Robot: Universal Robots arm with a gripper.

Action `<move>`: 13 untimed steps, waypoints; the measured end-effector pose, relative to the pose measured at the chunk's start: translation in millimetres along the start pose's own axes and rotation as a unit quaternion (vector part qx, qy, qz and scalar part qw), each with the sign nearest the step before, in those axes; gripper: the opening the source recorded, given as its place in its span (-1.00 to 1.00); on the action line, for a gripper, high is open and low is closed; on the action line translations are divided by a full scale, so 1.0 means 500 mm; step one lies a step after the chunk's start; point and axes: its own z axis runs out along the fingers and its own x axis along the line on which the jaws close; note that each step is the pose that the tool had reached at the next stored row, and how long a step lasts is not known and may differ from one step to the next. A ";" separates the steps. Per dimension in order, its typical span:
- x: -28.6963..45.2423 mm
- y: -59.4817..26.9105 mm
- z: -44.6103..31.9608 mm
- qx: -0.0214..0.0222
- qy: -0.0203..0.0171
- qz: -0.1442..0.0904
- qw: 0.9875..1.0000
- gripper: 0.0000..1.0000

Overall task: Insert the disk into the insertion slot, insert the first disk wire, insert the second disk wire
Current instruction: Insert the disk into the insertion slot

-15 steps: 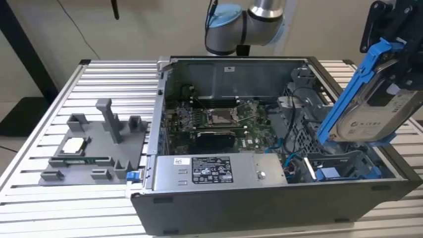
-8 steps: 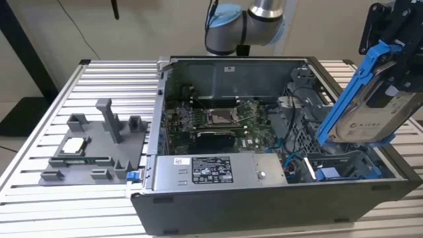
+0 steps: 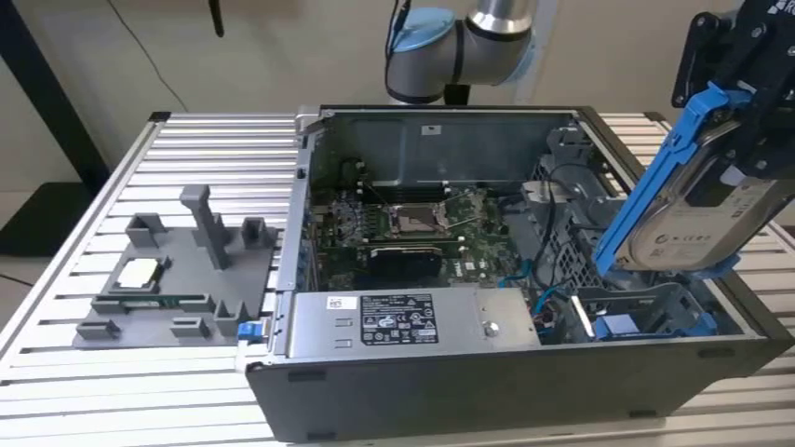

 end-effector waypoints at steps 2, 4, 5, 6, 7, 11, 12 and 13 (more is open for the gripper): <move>0.000 0.000 0.002 0.000 0.000 0.000 1.000 -0.35; 0.000 0.000 0.004 0.000 0.000 0.000 1.000 -0.35; 0.000 0.000 0.005 0.000 0.000 0.000 1.000 -0.35; 0.000 0.000 0.006 0.000 0.000 0.000 1.000 -0.35; 0.000 0.000 0.007 0.000 0.000 0.000 1.000 -0.35; 0.000 -0.001 0.011 0.000 0.000 0.000 1.000 -0.35; 0.000 -0.001 0.012 0.000 0.000 0.000 1.000 -0.35; 0.000 -0.001 0.014 0.000 0.000 0.000 1.000 -0.35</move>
